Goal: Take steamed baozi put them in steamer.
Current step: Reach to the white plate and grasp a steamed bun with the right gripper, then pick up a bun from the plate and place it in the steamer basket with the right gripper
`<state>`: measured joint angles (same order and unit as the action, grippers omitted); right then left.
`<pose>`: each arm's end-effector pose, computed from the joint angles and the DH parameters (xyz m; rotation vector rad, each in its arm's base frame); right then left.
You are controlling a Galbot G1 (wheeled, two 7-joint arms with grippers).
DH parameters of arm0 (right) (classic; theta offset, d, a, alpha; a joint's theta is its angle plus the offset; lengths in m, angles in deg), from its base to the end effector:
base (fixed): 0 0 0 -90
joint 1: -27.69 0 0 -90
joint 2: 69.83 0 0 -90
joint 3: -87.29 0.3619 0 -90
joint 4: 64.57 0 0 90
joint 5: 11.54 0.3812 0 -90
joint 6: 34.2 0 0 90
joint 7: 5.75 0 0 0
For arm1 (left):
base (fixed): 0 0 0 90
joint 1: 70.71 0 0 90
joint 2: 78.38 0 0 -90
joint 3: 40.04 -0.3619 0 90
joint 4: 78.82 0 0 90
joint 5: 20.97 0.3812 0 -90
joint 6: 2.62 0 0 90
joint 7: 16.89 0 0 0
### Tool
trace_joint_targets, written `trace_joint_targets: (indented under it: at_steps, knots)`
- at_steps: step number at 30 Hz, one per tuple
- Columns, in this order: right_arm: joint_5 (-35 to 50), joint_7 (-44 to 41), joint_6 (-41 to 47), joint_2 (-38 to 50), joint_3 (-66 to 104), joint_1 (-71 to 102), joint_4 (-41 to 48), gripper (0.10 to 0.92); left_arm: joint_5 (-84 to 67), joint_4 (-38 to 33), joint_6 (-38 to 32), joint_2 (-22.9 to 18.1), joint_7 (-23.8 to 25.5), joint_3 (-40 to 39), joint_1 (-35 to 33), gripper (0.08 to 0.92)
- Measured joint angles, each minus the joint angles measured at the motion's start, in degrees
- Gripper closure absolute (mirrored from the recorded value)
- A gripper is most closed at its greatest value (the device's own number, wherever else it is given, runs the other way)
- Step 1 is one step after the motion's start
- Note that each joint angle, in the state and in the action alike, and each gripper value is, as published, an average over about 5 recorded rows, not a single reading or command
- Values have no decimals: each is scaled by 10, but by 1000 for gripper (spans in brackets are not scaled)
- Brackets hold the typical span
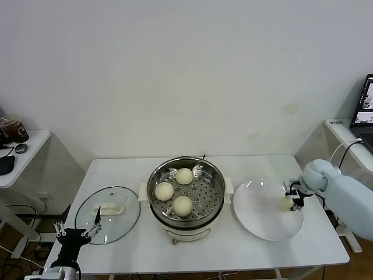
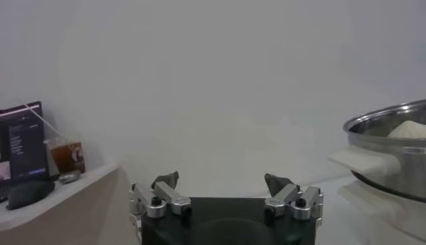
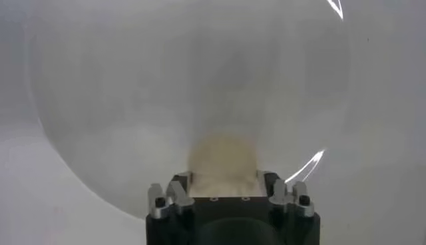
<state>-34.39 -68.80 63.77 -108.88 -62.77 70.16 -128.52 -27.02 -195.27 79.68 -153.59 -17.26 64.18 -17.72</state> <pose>0.5314 -0.2241 -0.2547 1.0805 -1.2942 1.4208 0.1653 0.1301 -0.3304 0.1130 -3.1042 -0.3871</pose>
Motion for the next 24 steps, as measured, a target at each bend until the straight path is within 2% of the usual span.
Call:
trace_joint_targets:
  at_steps: [3, 6, 15, 24]
  knots:
    - [1, -3, 2, 2, -1, -2, -2, 598, 0, -2, 0, 0, 0, 0, -1, 177]
    - [8, -7, 5, 7, -6, -11, -10, 636, 0, -3, 0, 1, 0, 0, -1, 177]
    - [88, -14, 38, 50, -78, -106, -80, 632, -2, -2, 1, 3, 1, -8, 7, 177]
    - [264, 18, 129, 48, -244, -332, -210, 617, -3, 1, 0, 7, 1, -20, 14, 177]
